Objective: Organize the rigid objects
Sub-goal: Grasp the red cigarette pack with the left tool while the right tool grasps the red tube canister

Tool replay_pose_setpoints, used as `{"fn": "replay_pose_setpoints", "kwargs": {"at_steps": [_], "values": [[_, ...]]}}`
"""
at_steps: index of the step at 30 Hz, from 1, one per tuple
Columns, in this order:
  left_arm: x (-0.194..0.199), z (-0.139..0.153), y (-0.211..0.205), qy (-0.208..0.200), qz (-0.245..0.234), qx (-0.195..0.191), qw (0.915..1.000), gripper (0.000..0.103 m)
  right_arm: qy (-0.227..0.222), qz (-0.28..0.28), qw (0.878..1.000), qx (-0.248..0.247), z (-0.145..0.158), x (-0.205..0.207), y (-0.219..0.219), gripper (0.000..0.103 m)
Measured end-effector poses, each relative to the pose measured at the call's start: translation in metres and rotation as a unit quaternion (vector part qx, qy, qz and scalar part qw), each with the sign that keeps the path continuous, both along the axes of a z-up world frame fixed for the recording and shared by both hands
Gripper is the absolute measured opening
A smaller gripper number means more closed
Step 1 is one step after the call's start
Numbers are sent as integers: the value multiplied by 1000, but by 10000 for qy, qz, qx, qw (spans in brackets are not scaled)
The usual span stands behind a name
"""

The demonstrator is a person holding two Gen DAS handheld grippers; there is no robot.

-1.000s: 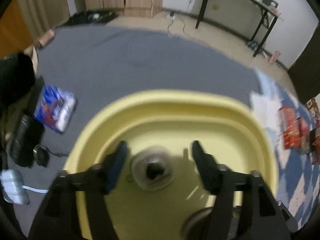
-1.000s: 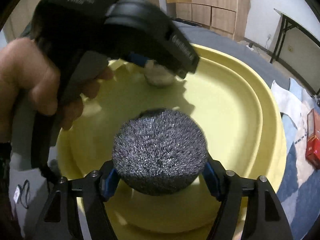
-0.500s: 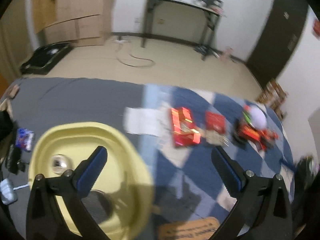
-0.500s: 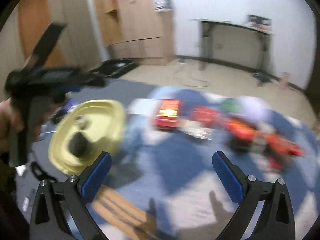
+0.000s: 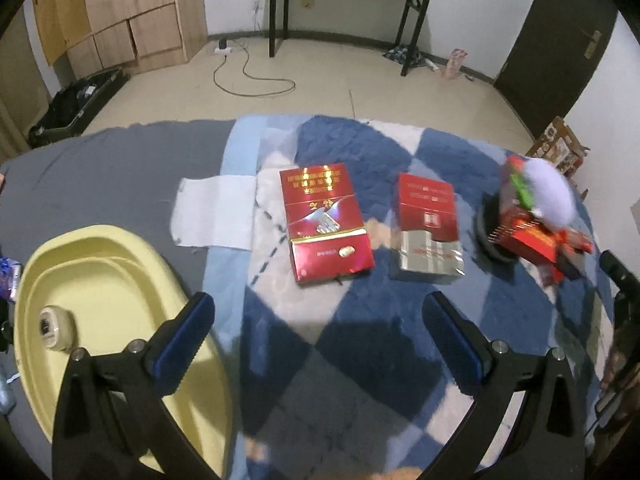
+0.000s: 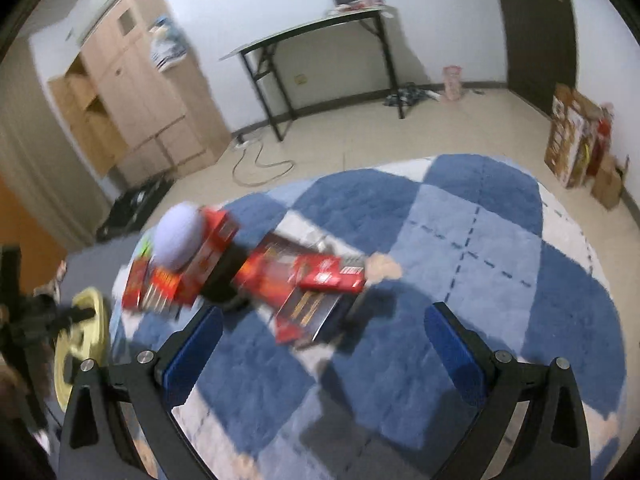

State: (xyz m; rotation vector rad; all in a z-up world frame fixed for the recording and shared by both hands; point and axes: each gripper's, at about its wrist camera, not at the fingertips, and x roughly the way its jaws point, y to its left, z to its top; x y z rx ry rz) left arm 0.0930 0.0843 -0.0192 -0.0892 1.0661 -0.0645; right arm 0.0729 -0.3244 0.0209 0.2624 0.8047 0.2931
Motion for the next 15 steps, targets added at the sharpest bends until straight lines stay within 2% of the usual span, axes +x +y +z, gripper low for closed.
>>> {"fn": "replay_pose_setpoints", "kwargs": {"at_steps": [3,7,12,15], "values": [[17,-16,-3,55,109,106,9999,103,52,-3,10000,-77,3,16,6,103],[31,-24,-9,65,125,4,9999,103,130,-234,9994,-208,-25,39,22,103],[44,-34,-14,11,64,22,10000,103,157,-245,9991,-292,-40,55,30,102],[51,-36,-10,-88,195,-130,9997,103,110,-230,9993,-277,-46,58,30,97]]}}
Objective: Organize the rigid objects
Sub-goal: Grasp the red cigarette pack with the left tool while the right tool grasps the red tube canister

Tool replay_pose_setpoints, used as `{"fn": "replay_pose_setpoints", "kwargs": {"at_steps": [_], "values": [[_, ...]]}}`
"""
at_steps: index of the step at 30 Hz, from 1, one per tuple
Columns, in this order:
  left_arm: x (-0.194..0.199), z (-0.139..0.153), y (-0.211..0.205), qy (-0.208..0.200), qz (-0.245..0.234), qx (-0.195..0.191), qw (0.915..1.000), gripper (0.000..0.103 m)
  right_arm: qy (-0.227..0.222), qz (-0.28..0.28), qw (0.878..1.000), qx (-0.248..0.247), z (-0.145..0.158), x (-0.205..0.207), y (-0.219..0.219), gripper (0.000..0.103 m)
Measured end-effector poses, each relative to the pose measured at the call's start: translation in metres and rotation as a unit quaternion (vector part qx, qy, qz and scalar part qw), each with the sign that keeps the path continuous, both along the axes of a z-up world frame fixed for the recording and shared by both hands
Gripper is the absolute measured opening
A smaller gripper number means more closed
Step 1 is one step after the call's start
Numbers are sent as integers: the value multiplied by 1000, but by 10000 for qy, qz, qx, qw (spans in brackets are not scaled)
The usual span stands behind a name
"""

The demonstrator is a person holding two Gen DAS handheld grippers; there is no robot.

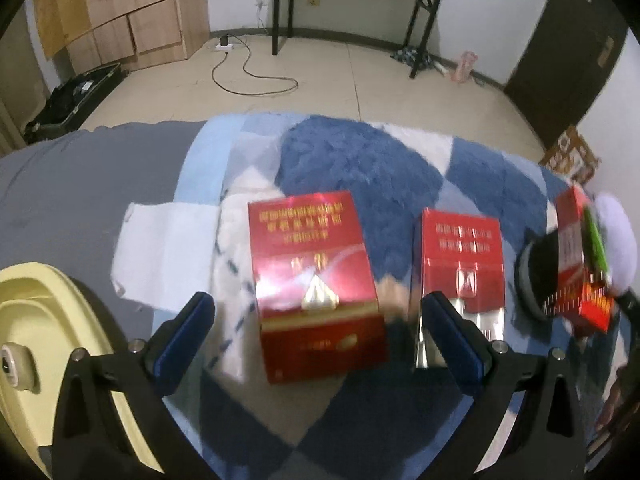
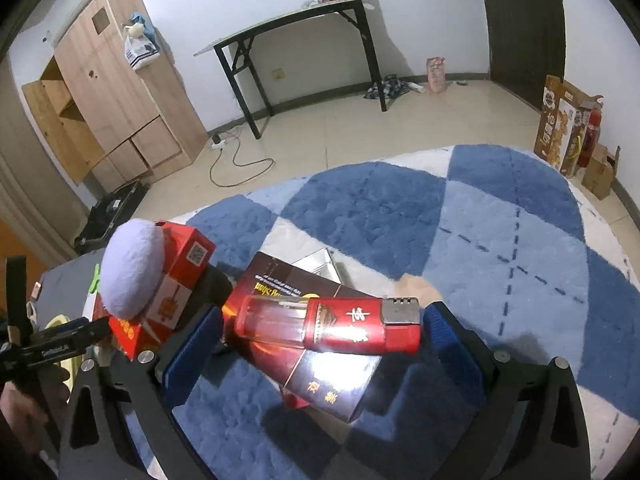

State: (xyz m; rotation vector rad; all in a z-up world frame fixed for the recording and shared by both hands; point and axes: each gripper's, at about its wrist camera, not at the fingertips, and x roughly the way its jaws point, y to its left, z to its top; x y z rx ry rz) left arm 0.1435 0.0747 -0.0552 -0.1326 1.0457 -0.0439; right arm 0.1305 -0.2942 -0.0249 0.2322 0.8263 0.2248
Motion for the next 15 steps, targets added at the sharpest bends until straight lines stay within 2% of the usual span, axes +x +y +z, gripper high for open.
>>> {"fn": "replay_pose_setpoints", "kwargs": {"at_steps": [3,5,7,10,13,15], "values": [[7,-2,4,9,159,-191,9997,101,-93,37,9999,-62,-4,2,0,92],[7,-2,5,-8,180,-292,9994,93,-203,78,9997,-109,-3,1,1,84],[4,0,3,-84,109,-281,9995,90,-284,125,9993,-183,-3,-2,2,83],[2,0,7,-123,145,-111,9998,72,-311,156,9993,-100,-5,-3,-1,81],[3,-2,19,-16,128,-362,9993,71,-323,181,9993,-59,-7,-4,-4,81],[3,-2,19,-66,1,-297,9995,75,-322,198,9993,-37,-8,-5,-6,81]]}}
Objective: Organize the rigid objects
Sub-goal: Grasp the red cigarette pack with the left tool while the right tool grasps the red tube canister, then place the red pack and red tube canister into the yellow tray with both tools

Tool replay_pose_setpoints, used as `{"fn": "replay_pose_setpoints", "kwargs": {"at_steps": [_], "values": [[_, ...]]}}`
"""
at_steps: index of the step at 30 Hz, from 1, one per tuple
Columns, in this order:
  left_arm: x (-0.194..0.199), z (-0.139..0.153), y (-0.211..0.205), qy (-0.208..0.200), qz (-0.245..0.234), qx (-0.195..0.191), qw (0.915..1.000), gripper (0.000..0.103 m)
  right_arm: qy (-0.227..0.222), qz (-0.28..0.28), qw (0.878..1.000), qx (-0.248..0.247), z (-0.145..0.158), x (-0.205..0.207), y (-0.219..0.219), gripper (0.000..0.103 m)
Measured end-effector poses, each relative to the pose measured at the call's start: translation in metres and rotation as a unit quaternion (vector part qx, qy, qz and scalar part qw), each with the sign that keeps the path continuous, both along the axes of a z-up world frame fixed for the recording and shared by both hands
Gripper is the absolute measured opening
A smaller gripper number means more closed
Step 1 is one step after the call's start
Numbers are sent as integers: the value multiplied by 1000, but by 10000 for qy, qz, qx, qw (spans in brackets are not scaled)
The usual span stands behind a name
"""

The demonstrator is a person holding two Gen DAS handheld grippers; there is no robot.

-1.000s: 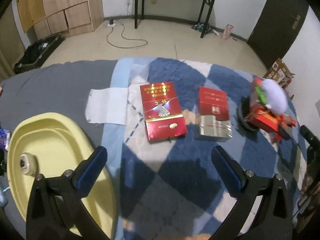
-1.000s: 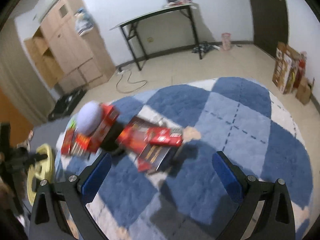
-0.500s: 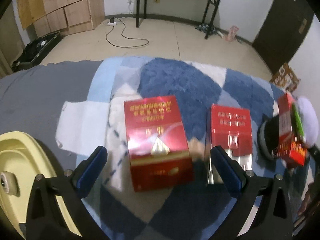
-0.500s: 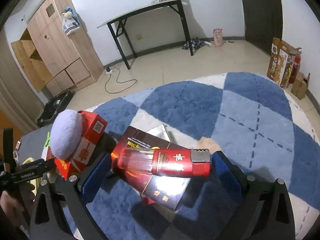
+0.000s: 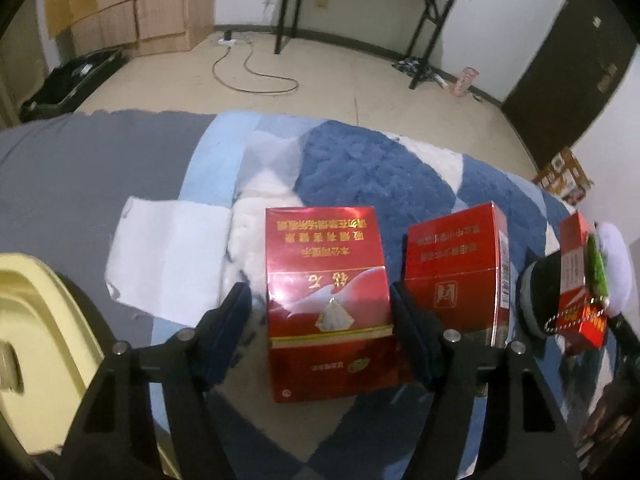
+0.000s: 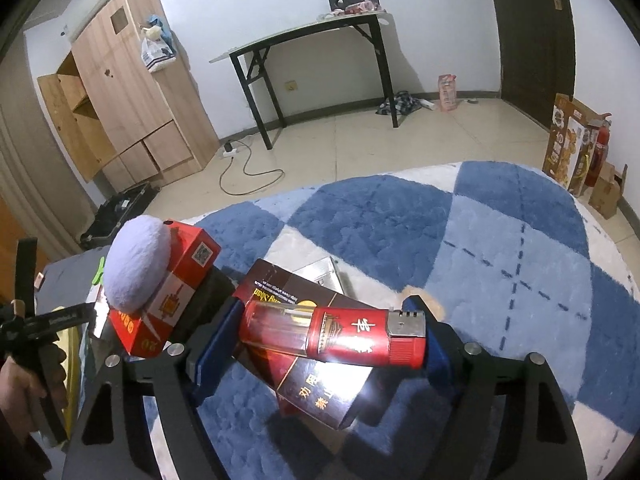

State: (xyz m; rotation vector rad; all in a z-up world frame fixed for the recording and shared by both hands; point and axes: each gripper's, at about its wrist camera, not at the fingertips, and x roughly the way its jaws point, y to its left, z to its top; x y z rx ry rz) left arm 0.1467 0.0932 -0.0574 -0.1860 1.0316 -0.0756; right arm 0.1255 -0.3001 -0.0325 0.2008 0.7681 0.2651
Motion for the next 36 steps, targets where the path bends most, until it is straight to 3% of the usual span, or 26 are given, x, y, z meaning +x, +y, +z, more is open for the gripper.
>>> {"fn": "replay_pose_setpoints", "kwargs": {"at_steps": [2,5,7,12,25,30,36], "values": [[1,-1,-6,-33,-72,121,9999,81,-10,-8,10000,3,1,0,0,81],[3,0,-9,-92,-17,185,9998,81,3,-18,10000,-13,1,-1,2,81],[2,0,-5,-75,40,-48,10000,62,-30,-26,10000,-37,2,-3,1,81],[-4,9,1,-135,100,52,9998,58,-143,-44,9999,-60,8,-9,-2,80],[-63,90,18,-652,197,687,9953,58,-346,24,9993,-144,37,-47,-12,80],[-95,121,49,-855,379,860,9919,58,-580,336,9974,-282,63,-69,4,80],[-130,141,102,-968,792,1021,9869,58,-931,1120,9883,-460,99,-101,63,80]]}}
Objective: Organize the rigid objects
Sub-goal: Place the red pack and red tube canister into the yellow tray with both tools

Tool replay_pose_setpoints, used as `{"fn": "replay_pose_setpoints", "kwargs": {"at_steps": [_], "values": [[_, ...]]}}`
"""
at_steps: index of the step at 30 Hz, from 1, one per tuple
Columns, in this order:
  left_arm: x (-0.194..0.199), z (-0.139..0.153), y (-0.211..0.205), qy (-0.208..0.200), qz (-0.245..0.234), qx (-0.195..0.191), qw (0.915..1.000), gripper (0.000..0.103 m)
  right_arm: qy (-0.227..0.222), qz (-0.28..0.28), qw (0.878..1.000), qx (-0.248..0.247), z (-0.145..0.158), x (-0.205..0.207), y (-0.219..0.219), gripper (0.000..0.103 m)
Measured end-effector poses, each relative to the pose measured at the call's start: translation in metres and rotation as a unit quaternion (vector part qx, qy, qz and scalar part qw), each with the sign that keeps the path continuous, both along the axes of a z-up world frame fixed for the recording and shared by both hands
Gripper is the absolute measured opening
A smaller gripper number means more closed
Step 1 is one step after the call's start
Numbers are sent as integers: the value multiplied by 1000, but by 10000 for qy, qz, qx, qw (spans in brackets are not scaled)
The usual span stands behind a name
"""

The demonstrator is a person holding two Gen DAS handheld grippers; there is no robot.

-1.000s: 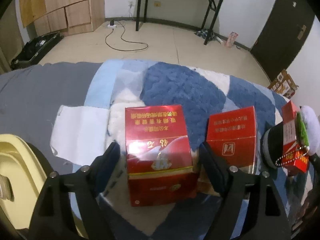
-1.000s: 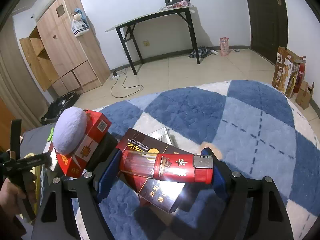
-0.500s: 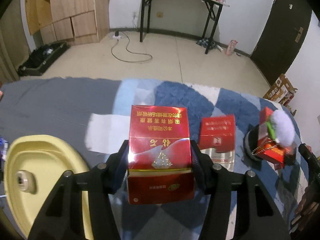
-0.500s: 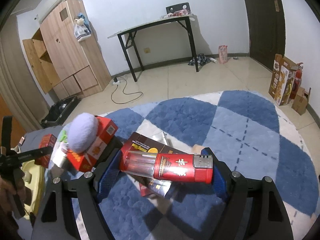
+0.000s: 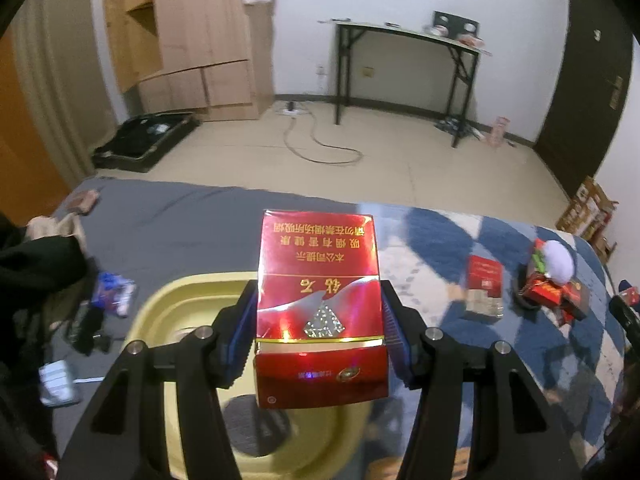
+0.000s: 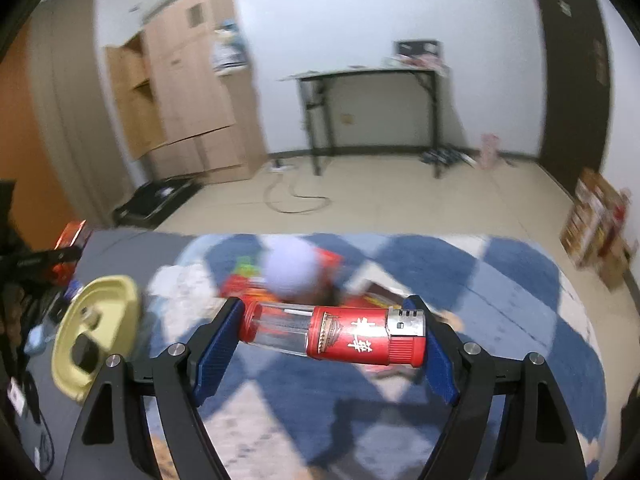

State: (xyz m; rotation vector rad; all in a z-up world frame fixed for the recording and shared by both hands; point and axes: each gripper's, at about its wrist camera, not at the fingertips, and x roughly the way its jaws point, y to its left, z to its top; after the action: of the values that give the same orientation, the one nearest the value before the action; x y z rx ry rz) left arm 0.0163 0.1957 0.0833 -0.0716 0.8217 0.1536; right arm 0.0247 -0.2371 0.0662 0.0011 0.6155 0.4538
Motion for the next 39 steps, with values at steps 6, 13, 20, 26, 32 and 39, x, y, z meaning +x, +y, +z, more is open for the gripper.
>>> {"fn": "replay_pose_setpoints", "kwargs": {"at_steps": [6,13,20,26,32,39], "values": [[-27,4,53,8,356,-35,9994,58,31,972,9951,153,11,-30,91,80],[-52,-50,119,699,669,-285,9949,58,443,2147,9757,-9,-18,-37,210,80],[-74,-113,148,1301,752,-759,9857,58,1154,2541,9602,-72,-56,7,315,80],[-57,-141,135,1635,419,-699,9832,59,1448,2658,9508,-657,-85,49,390,80],[-47,-154,131,1587,219,-651,9849,59,1422,2730,9441,-1178,-114,68,427,81],[-45,-160,133,1595,287,-843,9832,64,1376,2822,9385,-1435,-125,70,456,81]]}}
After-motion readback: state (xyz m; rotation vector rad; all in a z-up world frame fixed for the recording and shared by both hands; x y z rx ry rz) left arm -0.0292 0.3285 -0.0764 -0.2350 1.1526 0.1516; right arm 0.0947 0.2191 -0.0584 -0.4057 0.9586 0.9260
